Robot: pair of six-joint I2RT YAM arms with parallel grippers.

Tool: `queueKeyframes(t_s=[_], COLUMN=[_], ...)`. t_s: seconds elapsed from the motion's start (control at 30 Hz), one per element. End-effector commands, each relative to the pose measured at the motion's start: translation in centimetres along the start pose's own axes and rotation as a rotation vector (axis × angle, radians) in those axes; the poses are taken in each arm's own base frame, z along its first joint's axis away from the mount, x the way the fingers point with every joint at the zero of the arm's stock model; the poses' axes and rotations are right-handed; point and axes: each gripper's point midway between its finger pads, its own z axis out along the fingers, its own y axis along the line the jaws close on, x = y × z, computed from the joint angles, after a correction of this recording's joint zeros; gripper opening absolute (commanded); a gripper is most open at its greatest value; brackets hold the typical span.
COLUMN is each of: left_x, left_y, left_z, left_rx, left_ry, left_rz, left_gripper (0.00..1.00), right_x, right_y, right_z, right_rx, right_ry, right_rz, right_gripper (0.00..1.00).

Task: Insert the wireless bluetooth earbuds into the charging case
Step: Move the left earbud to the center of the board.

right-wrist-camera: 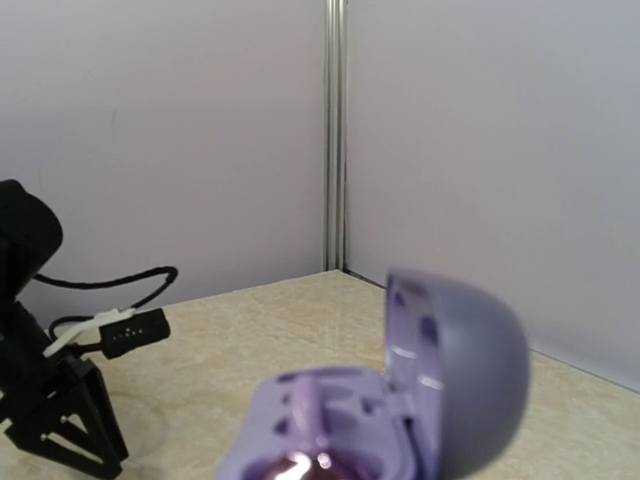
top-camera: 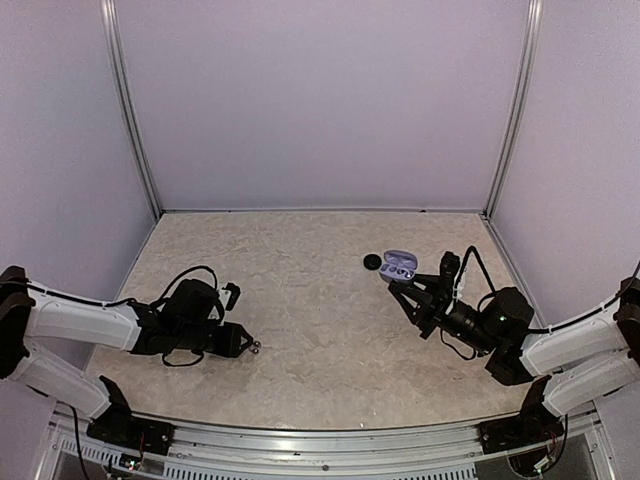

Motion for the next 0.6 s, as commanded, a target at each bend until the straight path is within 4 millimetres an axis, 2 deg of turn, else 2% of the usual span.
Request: queueKeyframes(t_s=[0.0, 0.17, 0.33, 0.47, 0.57], left_x=[-1.6, -0.5, -0.1, 0.4, 0.8], left_y=[-1.6, -1.1, -1.1, -1.5, -2.2], left_z=[0.5, 1.8, 1.6, 1.6, 2.0], left_rx=[0.066, 0.049, 0.056, 0.081, 0.122], left_ry=[-0.018, 0.046, 0.055, 0.079, 0.097], left_rz=[0.114, 0.123, 0.116, 0.082, 0.033], left_gripper=[0.41, 0.41, 0.47, 0.37, 0.38], right_x=[-0.1, -0.1, -0.2, -0.2, -0.3], right_y=[-0.3, -0.3, -0.4, -0.3, -0.3], right_z=[0.1, 0.1, -0.1, -0.2, -0.2], right_rx=[0.005, 0.007, 0.011, 0.008, 0.009], right_ry=[0.002, 0.004, 0.004, 0.006, 0.005], right_rz=[0.006, 0.004, 0.001, -0.001, -0.003], right_gripper=[0.0, 0.0, 0.0, 0.0, 0.0])
